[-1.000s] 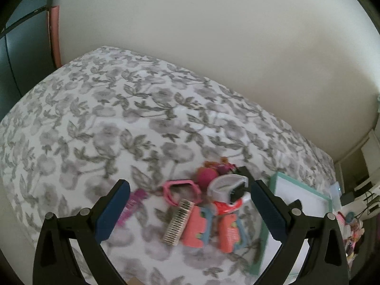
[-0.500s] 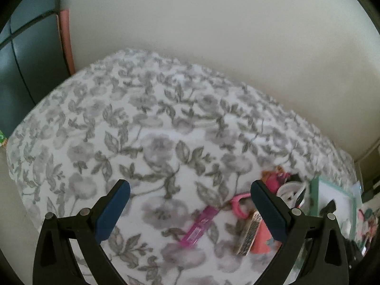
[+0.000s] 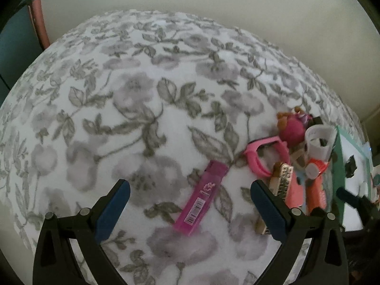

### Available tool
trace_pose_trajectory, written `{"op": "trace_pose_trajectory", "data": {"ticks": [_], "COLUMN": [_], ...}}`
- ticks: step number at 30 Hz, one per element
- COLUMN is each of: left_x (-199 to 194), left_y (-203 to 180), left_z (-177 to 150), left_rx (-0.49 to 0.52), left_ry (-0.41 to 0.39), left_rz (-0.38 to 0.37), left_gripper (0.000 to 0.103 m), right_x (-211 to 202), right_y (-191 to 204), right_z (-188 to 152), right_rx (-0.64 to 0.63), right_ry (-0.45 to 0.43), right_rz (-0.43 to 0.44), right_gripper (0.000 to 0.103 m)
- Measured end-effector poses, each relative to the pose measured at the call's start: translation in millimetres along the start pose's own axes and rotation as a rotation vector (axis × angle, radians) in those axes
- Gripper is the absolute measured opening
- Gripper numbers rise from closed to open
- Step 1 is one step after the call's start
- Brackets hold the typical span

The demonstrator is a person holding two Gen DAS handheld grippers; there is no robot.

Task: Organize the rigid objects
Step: 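Move both tools back over the remaining items beside the tray, then grasp the pink lighter with the left tool while the right tool grasps the orange-and-blue case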

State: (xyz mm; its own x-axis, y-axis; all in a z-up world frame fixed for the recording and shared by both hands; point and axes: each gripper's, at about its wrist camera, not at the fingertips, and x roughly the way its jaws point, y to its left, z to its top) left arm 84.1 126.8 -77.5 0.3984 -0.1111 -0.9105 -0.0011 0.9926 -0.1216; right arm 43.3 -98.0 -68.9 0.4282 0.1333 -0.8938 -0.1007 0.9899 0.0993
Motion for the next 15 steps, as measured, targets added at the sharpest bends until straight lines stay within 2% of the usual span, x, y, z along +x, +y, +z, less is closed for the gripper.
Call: {"op": "trace_pose_trajectory", "data": {"ticks": [3, 5, 7, 11, 13, 15], "left_x": [8.8, 11.8, 15.0, 18.7, 19.6, 21.3], "left_y": [0.6, 1.0, 0.7, -4.1, -6.2, -9.1], "left_z": [-2.9, -4.1, -5.1, -6.2, -7.3, -7.6], "left_rx": [0.009, 0.010, 0.014, 0.048, 0.067, 0.087], "left_ry": [0.018, 0.027, 0.038, 0.040, 0.040, 0.039], "left_rz": [0.022, 0.025, 0.023, 0.055, 0.070, 0.088], "left_gripper": [0.100, 0.097, 0.087, 0.087, 0.087, 0.087], "right_x": [3.3, 6.2, 8.7, 10.8, 10.9, 13.0], "right_y": [1.2, 2.3, 3.0, -3.9, -5.6, -1.9], "right_z": [3.9, 5.8, 5.1, 6.2, 6.9, 7.4], "right_rx": [-0.006, -0.007, -0.014, 0.009, 0.001, -0.024], "right_ry": [-0.003, 0.004, 0.018, 0.024, 0.025, 0.030], "right_rz": [-0.007, 0.008, 0.015, 0.025, 0.007, -0.015], "right_gripper": [0.102, 0.096, 0.091, 0.090, 0.085, 0.084]}}
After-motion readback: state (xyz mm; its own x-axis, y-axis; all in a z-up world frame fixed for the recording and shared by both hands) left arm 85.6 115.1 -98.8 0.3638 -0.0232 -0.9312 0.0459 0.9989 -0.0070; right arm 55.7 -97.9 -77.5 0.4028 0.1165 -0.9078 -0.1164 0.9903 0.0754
